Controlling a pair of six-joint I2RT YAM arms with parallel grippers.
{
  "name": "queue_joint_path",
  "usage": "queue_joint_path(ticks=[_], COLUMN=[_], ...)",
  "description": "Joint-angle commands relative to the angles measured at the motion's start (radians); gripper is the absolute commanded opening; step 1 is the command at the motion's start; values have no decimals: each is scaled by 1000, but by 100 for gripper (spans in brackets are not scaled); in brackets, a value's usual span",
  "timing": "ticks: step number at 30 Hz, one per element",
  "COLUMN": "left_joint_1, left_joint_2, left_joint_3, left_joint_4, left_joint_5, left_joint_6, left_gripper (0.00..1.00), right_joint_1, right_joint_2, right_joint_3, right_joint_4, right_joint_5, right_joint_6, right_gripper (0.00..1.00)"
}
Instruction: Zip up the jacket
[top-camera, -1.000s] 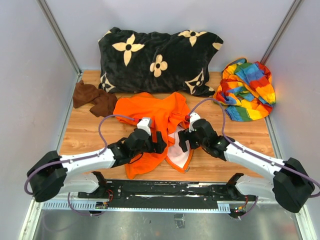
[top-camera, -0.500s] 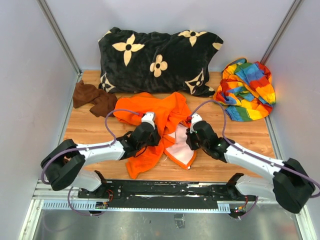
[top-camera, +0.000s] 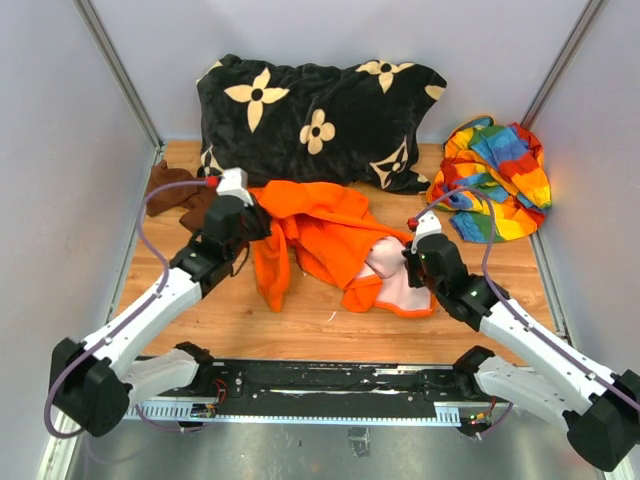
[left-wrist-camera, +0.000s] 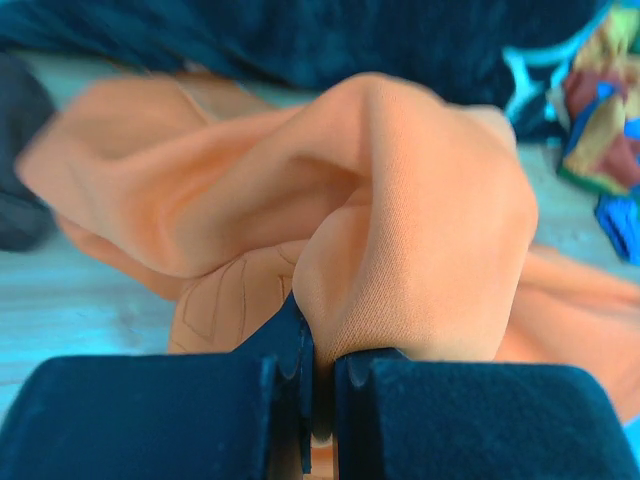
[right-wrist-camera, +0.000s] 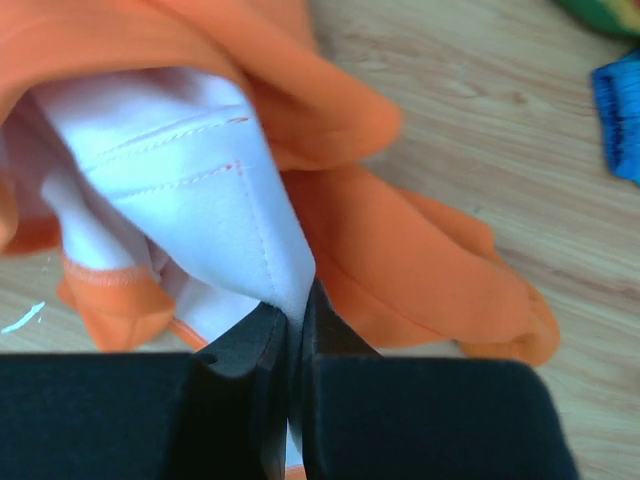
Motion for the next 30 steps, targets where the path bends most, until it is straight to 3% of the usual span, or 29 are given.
queue_joint_path(ticks=[1,6,10,13,16,19,23,26,30], left_joint_1=[120,226,299,320,325,326,325,325,325], left_joint_2=[-84,-98,-112,-112,-125,-149,-187,-211,-243], left_joint_3=[121,211,222,191,131,69,27,46,104], left_joint_4=[-98,-167,-191,-221,-212,-186,-186,-207,-292], left_joint_5=[-49,-104,-229,-322,-319,-282,-216,-142,-53], left_joint_6=[69,89,105,104,57,17,8,35,70], left_gripper=[0,0,0,0,1,21,25,47,66], right_joint_1=[-74,-147,-191,-199,-198,-198,-198,-199,-198], right_joint_2=[-42,-55,-79,-98,-103,-100,-102,-110,-128], right_joint_3=[83,140,175,164,125,72,8,-14,1], right_joint_4=[-59,-90,-108,-113,-115,-114,-110,-93,-96], right_joint_5=[75,71,71,56,15,-22,-43,-75,-128], right_joint_6=[-18,-22,-29,-31,-15,8,28,27,7], right_gripper=[1,3,4,4,4,5,9,25,43])
